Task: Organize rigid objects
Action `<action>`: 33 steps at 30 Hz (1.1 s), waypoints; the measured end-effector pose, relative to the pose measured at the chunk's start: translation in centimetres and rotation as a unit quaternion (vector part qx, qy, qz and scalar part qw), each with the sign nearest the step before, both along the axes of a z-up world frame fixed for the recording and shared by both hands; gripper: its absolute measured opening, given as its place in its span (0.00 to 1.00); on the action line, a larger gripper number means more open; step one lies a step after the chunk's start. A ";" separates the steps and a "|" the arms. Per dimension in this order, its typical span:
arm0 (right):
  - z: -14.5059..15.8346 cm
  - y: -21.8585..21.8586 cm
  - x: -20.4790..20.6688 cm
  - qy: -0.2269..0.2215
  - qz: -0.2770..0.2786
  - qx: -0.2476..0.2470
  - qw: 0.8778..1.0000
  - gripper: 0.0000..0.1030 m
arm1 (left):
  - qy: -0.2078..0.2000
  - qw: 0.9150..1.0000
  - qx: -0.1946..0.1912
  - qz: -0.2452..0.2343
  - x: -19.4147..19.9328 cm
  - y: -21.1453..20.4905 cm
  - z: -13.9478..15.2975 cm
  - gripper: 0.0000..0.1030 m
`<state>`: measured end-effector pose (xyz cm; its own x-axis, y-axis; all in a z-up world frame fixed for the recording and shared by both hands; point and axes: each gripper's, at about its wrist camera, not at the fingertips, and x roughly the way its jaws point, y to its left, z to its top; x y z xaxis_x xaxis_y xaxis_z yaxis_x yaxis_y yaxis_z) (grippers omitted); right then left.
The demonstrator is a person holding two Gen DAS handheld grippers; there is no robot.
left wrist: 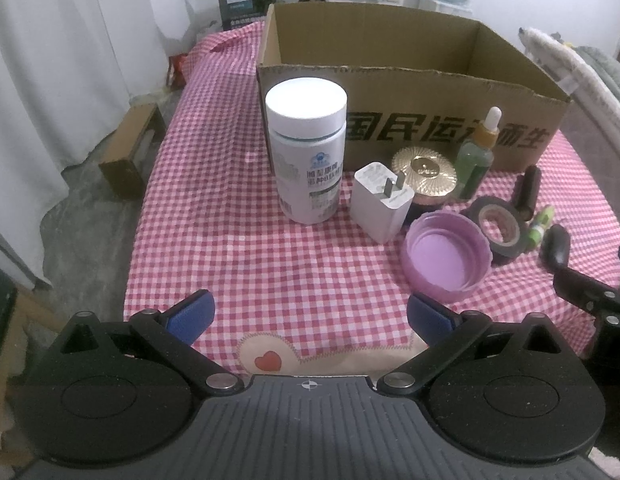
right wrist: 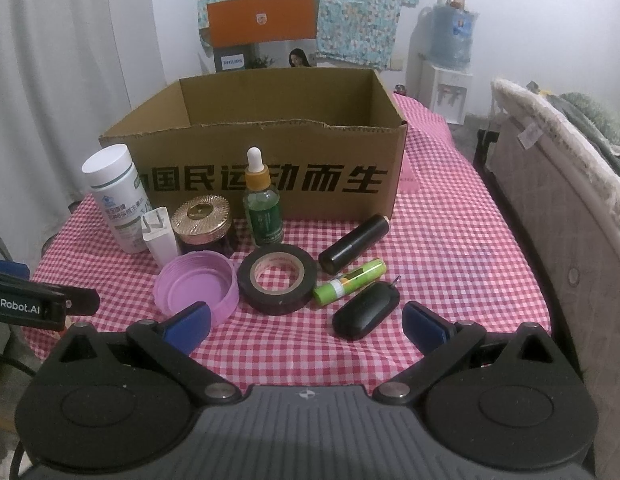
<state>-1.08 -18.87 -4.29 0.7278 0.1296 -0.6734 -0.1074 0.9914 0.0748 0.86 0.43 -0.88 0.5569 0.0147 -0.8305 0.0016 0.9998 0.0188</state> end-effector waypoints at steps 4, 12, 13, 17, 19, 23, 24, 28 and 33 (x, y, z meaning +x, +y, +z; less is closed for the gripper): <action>0.0 0.1 0.1 -0.002 0.001 -0.005 1.000 1.00 | -0.004 1.000 -0.007 -0.006 0.1 -0.1 -0.1 1.00; 0.0 -1.8 -0.1 -0.022 -0.006 0.038 0.999 1.00 | -0.083 0.992 -0.075 -0.066 -0.1 -0.6 1.0 1.00; 0.1 -2.4 -0.1 -0.026 -0.012 0.050 0.998 1.00 | -0.095 0.988 -0.094 -0.078 0.0 -0.7 1.2 1.00; 0.1 -5.5 0.1 -0.039 -0.044 0.108 0.992 1.00 | -0.116 0.976 -0.102 -0.151 1.4 -3.3 2.4 0.99; -0.2 -6.8 0.6 -0.034 -0.051 0.136 0.989 1.00 | -0.123 0.970 -0.088 -0.191 1.9 -5.2 2.6 0.98; -1.4 -9.5 1.9 -0.003 -0.061 0.205 0.977 0.87 | -0.116 0.954 -0.070 -0.268 3.0 -9.3 1.9 0.92; -1.7 -10.1 2.2 0.004 -0.062 0.219 0.974 0.83 | -0.110 0.951 -0.068 -0.282 3.3 -10.1 1.6 0.90; -3.3 -11.4 3.4 0.036 -0.061 0.260 0.963 0.70 | -0.076 0.938 -0.059 -0.333 4.4 -13.4 0.0 0.68; -4.9 -12.7 4.5 0.070 -0.057 0.300 0.950 0.61 | -0.034 0.923 -0.049 -0.381 4.8 -15.7 -1.6 0.54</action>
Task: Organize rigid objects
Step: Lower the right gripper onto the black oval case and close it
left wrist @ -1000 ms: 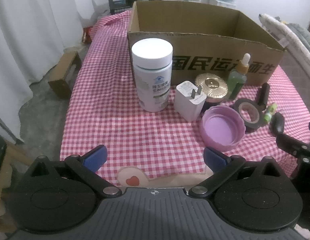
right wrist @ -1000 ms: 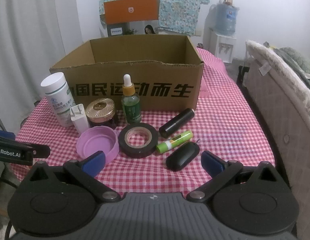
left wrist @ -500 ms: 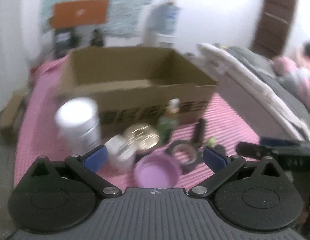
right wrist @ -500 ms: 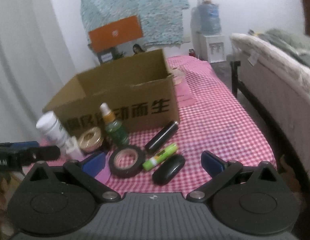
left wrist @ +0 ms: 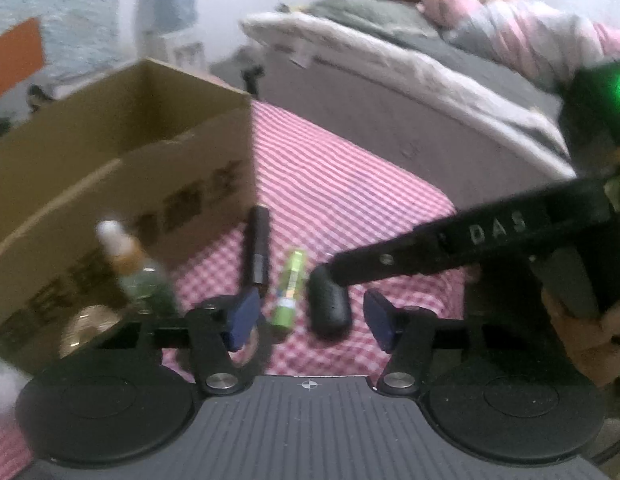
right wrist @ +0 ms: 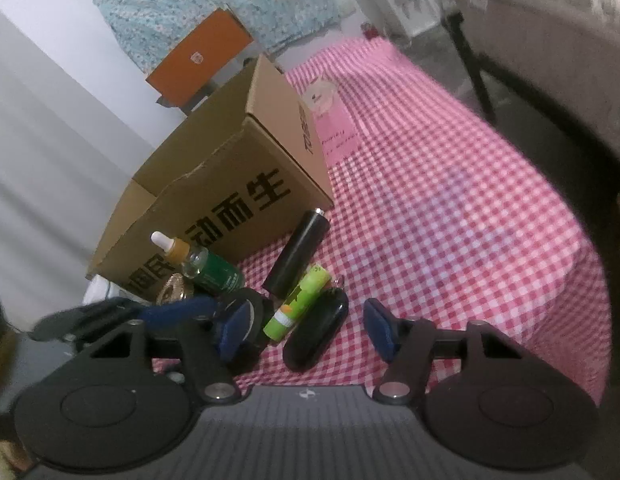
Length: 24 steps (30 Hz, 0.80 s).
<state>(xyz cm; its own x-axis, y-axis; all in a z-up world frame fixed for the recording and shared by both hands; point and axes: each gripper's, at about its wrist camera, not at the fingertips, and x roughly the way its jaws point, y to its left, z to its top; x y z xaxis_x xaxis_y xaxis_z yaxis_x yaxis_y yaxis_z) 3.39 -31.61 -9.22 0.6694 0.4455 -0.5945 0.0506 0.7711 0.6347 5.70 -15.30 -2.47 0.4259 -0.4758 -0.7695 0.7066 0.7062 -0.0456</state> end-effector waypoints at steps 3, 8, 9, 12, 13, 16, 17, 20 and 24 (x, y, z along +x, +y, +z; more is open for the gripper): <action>-0.7 -0.6 0.5 0.011 0.007 0.020 1.000 0.54 | 0.011 1.000 0.012 -0.017 0.1 -1.0 -0.4 0.46; -2.0 -1.5 1.4 0.038 0.017 0.057 0.998 0.39 | 0.026 0.998 0.049 -0.032 0.6 -2.6 -1.5 0.35; -2.2 -1.6 1.6 0.042 0.018 0.061 0.997 0.38 | 0.030 0.997 0.057 -0.033 0.7 -2.8 -1.8 0.34; -2.6 -1.8 1.9 0.049 0.023 0.066 0.996 0.31 | 0.042 0.996 0.071 -0.034 1.1 -3.4 -2.5 0.33; -2.7 -2.0 2.1 0.049 0.024 0.069 0.996 0.31 | 0.045 0.996 0.074 -0.033 1.4 -3.5 -2.7 0.33; -2.8 -2.2 2.7 0.054 0.029 0.081 0.995 0.31 | 0.045 0.996 0.072 -0.033 1.7 -3.8 -2.8 0.35; -2.9 -2.2 2.8 0.055 0.031 0.085 0.994 0.30 | 0.044 0.996 0.073 -0.033 1.9 -3.9 -2.8 0.35; -2.9 -2.0 3.2 0.053 0.036 0.085 0.994 0.30 | 0.041 0.996 0.073 -0.031 2.2 -4.0 -3.1 0.35; -3.3 -1.4 3.8 0.049 0.039 0.091 0.994 0.24 | 0.041 0.997 0.064 -0.025 2.5 -3.9 -3.1 0.30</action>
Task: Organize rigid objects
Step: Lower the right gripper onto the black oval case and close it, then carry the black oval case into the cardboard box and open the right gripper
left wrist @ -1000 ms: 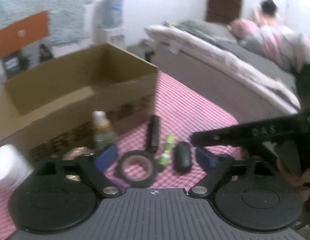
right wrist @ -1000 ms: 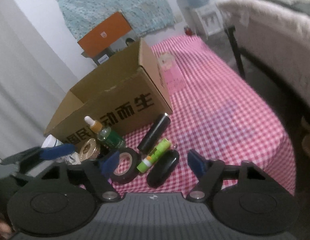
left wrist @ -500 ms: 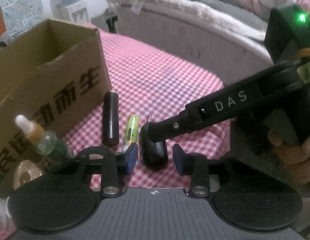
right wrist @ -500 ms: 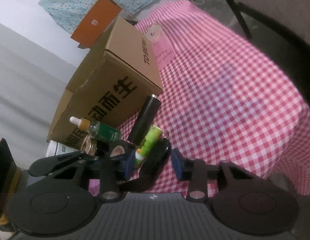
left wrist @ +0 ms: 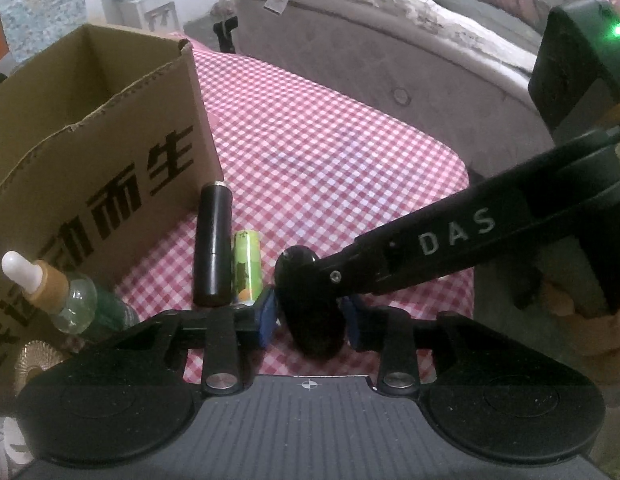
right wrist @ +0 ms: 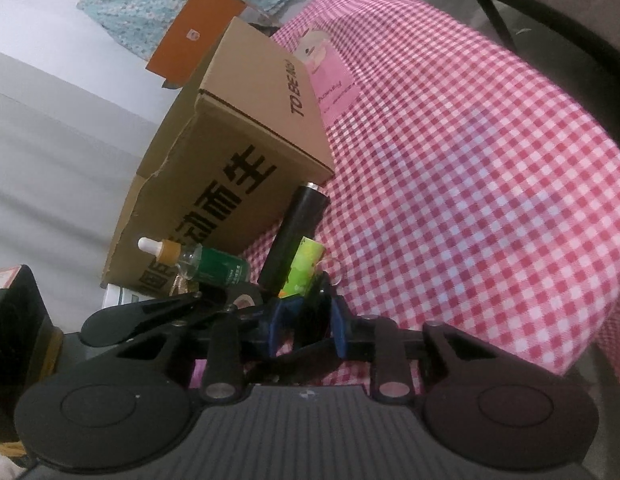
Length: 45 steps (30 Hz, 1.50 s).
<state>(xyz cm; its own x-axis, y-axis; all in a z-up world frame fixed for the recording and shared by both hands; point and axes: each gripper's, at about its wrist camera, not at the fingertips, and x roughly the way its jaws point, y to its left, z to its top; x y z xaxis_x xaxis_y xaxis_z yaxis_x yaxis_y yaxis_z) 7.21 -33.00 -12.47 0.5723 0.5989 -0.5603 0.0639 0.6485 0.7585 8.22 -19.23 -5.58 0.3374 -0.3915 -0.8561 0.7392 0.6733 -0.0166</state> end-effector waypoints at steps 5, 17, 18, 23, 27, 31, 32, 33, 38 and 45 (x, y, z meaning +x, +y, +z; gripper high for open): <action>0.4 0.4 -0.1 -0.013 -0.006 0.001 1.000 0.20 | -0.022 1.000 -0.007 0.005 -0.7 0.7 0.6 0.23; 9.7 4.8 -1.5 -0.131 0.033 -0.065 0.989 0.20 | -0.124 0.989 -0.065 0.053 -3.0 5.6 8.5 0.22; 10.8 5.6 -1.2 -0.147 0.042 -0.070 0.986 0.20 | -0.135 0.986 -0.068 0.066 -2.9 6.4 9.6 0.22; 15.8 10.5 2.8 -0.212 0.103 -0.082 0.968 0.20 | -0.166 0.975 -0.067 0.132 -0.3 10.6 13.7 0.22; 18.0 14.8 8.6 -0.216 0.156 -0.079 0.961 0.20 | -0.149 0.971 -0.056 0.178 4.0 13.5 15.0 0.22; 17.6 18.4 15.8 -0.163 0.189 -0.064 0.966 0.19 | -0.106 0.971 -0.029 0.212 9.8 15.8 13.8 0.22; 17.1 19.1 17.9 -0.141 0.193 -0.057 0.969 0.19 | -0.094 0.971 -0.022 0.218 11.2 16.0 13.1 0.22; 16.5 19.7 19.4 -0.123 0.195 -0.053 0.972 0.19 | -0.082 0.971 -0.016 0.225 12.5 16.1 12.5 0.22; 12.7 21.6 26.1 -0.039 0.197 -0.031 0.979 0.19 | -0.041 0.968 0.018 0.246 16.9 17.3 9.9 0.22; 9.5 21.7 28.4 0.002 0.188 -0.002 0.982 0.19 | -0.046 0.966 0.037 0.252 17.2 17.8 9.4 0.23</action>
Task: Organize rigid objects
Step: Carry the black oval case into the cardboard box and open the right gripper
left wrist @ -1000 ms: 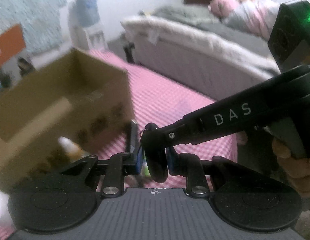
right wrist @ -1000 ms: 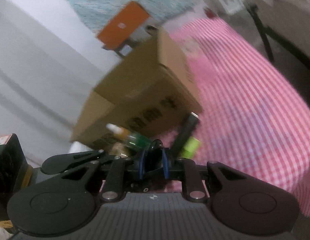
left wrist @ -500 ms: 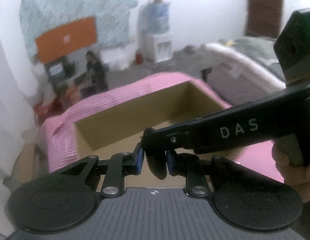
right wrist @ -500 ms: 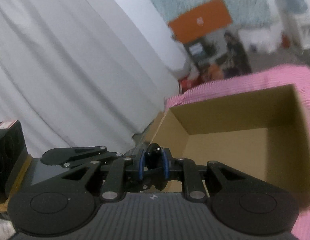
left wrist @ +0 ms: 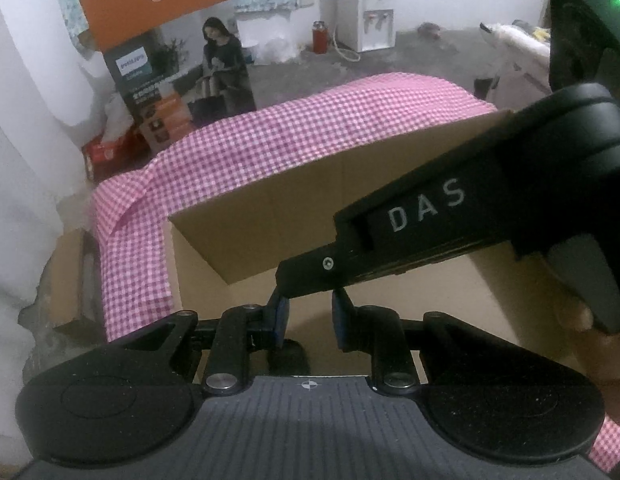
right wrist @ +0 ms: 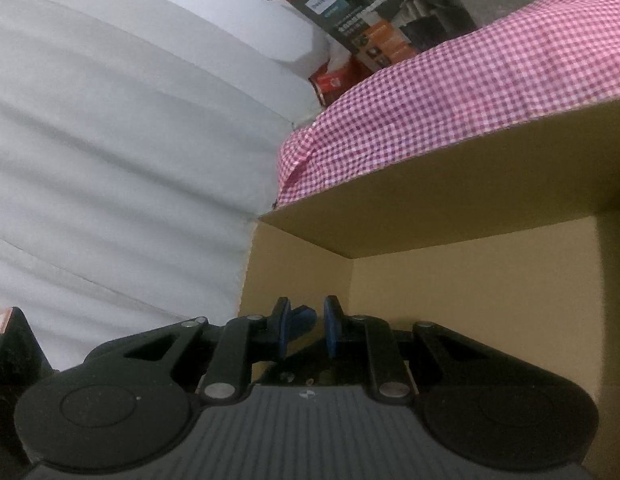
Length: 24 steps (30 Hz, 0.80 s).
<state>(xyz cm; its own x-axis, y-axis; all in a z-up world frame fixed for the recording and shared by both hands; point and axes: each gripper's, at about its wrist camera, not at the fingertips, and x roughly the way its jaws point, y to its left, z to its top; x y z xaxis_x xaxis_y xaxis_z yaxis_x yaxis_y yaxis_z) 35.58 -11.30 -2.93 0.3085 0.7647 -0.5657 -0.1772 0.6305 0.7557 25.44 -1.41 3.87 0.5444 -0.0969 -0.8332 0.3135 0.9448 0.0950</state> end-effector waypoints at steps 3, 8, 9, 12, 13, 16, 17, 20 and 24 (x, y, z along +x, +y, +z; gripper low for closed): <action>0.6 -0.7 -0.5 -0.012 0.001 -0.001 1.000 0.19 | -0.015 1.000 0.003 -0.006 -0.7 0.1 0.9 0.25; 3.2 -3.0 -2.9 -0.040 -0.012 0.003 0.999 0.21 | -0.037 0.999 -0.007 -0.011 -2.7 0.1 2.5 0.37; 3.8 -3.5 -3.7 -0.047 -0.015 0.005 0.999 0.21 | -0.041 0.999 -0.010 -0.014 -3.4 0.0 2.9 0.40; 6.0 -5.4 -6.9 -0.080 -0.021 0.013 0.997 0.22 | -0.065 0.997 -0.022 -0.027 -6.0 -0.3 4.5 0.56; 6.8 -6.1 -8.1 -0.092 -0.023 0.016 0.995 0.25 | -0.076 0.996 -0.025 -0.033 -7.1 -0.5 5.1 0.62; 8.8 -8.6 -12.7 -0.133 -0.037 0.018 0.990 0.57 | -0.097 0.993 -0.035 -0.055 -9.9 -1.1 6.0 0.72; 9.3 -9.6 -14.5 -0.151 -0.044 0.014 0.988 0.60 | -0.102 0.992 -0.038 -0.064 -10.9 -1.5 6.2 0.74; 10.1 -12.2 -19.7 -0.185 -0.065 -0.004 0.981 0.60 | -0.112 0.989 -0.041 -0.088 -13.6 -2.5 6.0 0.81; 8.7 -15.2 -25.5 -0.195 -0.103 -0.020 0.975 0.60 | -0.117 0.984 -0.045 -0.125 -16.8 -4.6 4.6 0.87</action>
